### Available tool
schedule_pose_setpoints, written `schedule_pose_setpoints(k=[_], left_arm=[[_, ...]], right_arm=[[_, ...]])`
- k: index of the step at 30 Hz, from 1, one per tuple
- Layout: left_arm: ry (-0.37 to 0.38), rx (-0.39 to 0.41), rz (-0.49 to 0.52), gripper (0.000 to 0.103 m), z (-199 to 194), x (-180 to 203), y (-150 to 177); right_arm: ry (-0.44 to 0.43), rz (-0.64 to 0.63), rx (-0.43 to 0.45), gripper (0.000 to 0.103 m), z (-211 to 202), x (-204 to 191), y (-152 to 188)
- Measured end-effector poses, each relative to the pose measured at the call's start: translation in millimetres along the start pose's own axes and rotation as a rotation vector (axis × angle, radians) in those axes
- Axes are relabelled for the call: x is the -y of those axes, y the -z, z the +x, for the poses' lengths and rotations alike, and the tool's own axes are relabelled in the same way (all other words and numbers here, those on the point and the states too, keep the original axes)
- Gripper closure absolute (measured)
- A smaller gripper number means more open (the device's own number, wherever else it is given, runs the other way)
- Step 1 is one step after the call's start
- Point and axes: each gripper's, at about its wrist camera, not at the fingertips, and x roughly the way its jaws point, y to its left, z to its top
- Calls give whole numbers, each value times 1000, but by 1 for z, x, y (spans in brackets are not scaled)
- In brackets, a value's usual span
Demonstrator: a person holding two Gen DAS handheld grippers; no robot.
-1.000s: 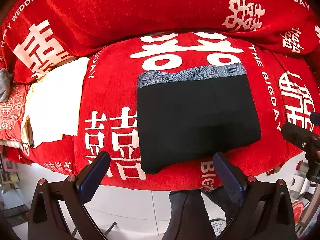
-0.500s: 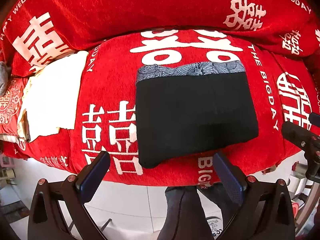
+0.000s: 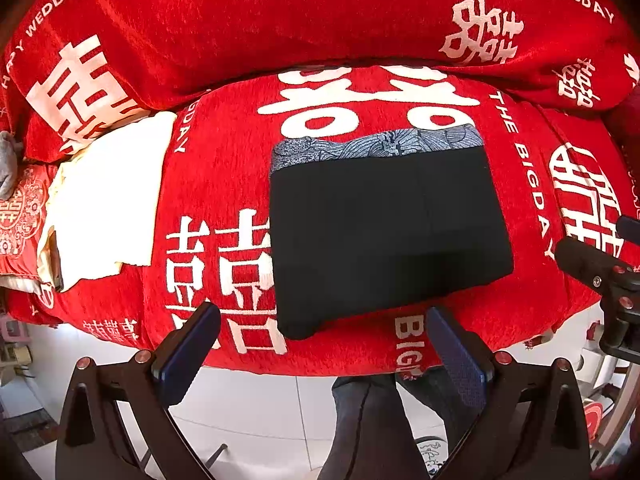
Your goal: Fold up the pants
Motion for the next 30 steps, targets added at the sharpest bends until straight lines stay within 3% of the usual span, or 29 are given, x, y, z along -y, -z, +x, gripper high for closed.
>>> schedule_pose_setpoints(k=[30], left_arm=[[-2,16,22,0,-1,2,0]], right_arm=[[0,-9,-5,0,2,-4,-1]])
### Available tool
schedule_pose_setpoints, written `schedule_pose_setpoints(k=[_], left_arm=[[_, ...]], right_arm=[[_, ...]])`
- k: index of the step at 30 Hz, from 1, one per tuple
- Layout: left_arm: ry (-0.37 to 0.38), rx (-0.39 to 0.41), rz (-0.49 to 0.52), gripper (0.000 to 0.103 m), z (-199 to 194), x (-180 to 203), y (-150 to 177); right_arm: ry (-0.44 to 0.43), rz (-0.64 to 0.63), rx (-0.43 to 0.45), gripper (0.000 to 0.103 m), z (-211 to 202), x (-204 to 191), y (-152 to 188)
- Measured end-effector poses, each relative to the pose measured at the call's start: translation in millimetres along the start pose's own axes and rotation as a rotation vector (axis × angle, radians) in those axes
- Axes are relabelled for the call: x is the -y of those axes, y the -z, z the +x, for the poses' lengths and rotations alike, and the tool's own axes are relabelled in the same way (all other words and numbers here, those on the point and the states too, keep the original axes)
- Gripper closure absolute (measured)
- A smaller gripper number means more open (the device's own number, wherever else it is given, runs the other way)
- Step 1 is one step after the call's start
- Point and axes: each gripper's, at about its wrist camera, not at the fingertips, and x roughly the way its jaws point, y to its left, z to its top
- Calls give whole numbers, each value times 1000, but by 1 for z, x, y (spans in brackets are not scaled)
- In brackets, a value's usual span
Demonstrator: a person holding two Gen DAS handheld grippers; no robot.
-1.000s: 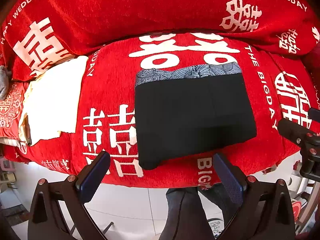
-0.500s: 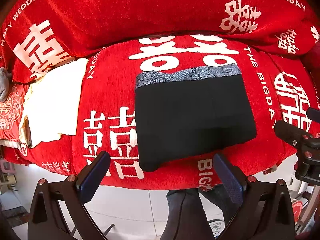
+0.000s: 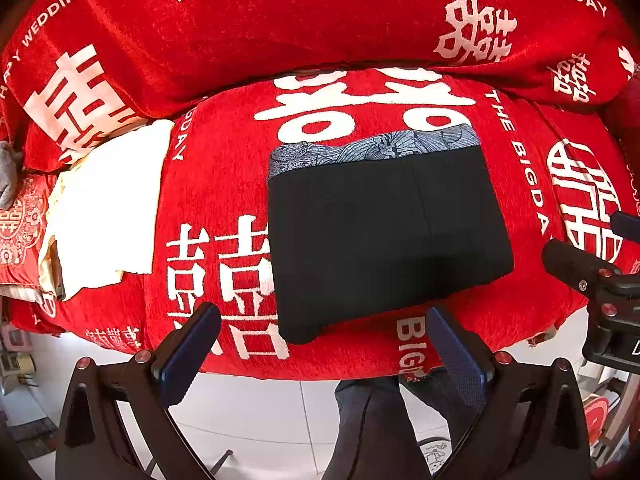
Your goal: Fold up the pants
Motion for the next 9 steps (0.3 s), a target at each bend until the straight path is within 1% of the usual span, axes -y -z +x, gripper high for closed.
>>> schedule_pose_setpoints(k=[9], left_arm=[[1,23,-1,0,-3,0,0]], right_arm=[[1,1,-1,0,0,0,-1]])
